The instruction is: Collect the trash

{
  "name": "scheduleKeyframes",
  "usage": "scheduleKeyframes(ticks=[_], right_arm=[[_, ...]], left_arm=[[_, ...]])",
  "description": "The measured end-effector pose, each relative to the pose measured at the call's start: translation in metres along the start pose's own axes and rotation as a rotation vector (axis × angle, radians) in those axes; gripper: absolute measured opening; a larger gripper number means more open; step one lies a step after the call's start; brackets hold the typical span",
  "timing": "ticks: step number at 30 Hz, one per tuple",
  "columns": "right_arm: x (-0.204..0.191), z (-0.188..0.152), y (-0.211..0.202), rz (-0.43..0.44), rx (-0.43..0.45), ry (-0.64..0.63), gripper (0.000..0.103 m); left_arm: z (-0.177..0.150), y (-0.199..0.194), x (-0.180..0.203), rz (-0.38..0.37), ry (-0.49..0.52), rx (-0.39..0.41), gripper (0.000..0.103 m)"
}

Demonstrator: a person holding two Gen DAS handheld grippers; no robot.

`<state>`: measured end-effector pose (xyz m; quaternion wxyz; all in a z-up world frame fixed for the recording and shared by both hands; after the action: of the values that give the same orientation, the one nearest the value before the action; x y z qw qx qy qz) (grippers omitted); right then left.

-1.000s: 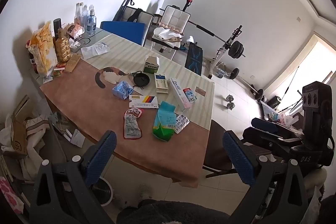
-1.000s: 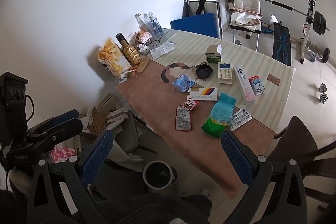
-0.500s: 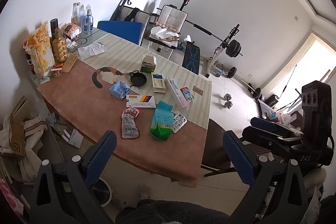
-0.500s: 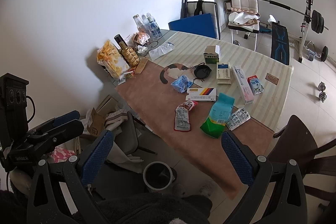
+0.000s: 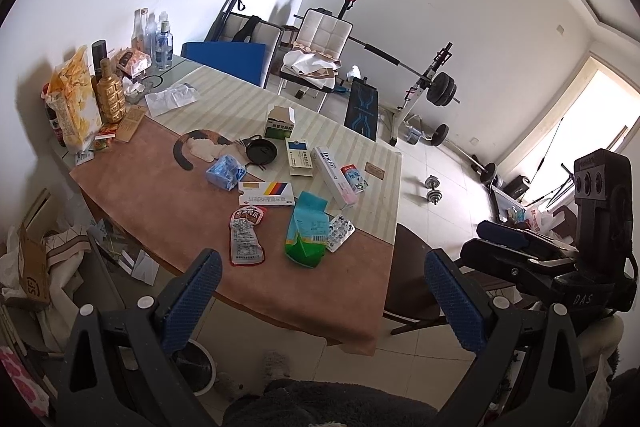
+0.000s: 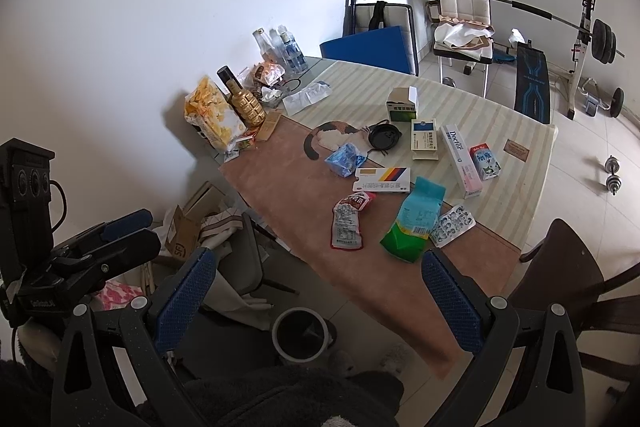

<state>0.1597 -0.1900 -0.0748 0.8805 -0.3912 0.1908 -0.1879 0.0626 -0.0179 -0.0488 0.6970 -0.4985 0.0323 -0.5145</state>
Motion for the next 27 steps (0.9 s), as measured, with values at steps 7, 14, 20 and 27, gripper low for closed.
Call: scheduleKeyframes(ticks=[7,14,20,27], right_arm=[[-0.0005,0.0004,-0.0002,0.000,0.000,0.000,0.103],[0.0002,0.0012,-0.0022,-0.001,0.004,0.003,0.103],[0.0003,0.0025,-0.0031,-0.002,0.006,0.004,0.103],[0.0002,0.0021,-0.0029,-0.001,0.006,0.003,0.103]], left_arm=[[-0.0008,0.0003,0.0021,0.000,-0.001,0.001,0.103],[-0.0011,0.0004,0.0022,0.001,0.001,0.002,0.103],[-0.0004,0.0000,0.0012,0.002,0.000,0.002,0.103],[-0.0003,0.0003,0.0021,0.001,0.001,0.003,0.103]])
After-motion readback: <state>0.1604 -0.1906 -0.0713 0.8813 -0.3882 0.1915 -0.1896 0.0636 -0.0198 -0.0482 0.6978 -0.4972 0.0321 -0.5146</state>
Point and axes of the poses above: each gripper's, at about its wrist camera, not at the fingertips, and y roughly the way its jaws point, x to its right, z to its top, the point moved 7 cm from there along y, roughly the way its jaws point, and after that the axes turned 11 degrees about -y, right-handed, at the moved point
